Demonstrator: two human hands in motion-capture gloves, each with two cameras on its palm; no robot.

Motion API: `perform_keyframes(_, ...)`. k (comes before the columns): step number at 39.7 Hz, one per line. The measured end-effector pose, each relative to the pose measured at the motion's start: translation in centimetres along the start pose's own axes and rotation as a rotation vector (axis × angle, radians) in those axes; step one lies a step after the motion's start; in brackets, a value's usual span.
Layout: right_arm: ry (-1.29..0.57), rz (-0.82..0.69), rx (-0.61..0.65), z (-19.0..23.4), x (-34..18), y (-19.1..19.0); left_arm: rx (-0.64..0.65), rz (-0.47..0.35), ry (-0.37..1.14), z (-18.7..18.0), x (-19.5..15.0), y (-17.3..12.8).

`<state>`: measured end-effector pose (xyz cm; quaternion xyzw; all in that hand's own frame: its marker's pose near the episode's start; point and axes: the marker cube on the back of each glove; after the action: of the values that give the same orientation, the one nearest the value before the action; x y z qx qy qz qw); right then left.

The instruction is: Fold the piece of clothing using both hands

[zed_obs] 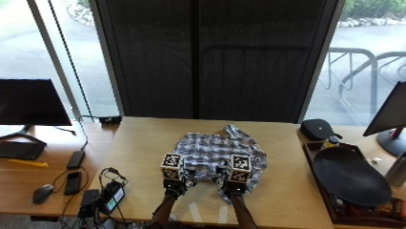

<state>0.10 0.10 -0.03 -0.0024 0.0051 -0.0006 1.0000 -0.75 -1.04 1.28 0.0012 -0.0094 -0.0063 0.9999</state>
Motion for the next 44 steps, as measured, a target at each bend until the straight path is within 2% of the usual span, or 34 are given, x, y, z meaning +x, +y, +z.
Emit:
perform_keyframes(12, -0.033, -0.014, 0.037, -0.6, -0.1, 0.2, -0.029, 0.013, 0.013, 1.4, -0.1, -1.0)
perform_keyframes(24, -0.027, -0.021, 0.043, -0.7, 0.1, 0.2, -0.034, 0.048, 0.024, -0.6, 1.2, 0.7)
perform_keyframes(30, -0.020, -0.016, 0.051, -0.5, 0.3, 0.0, -0.025, 0.050, 0.024, -0.3, 1.1, 0.3)
perform_keyframes(44, -0.031, -0.013, 0.098, -1.7, 2.7, 1.6, 0.089, 0.040, 0.003, 1.0, 1.4, -1.7)
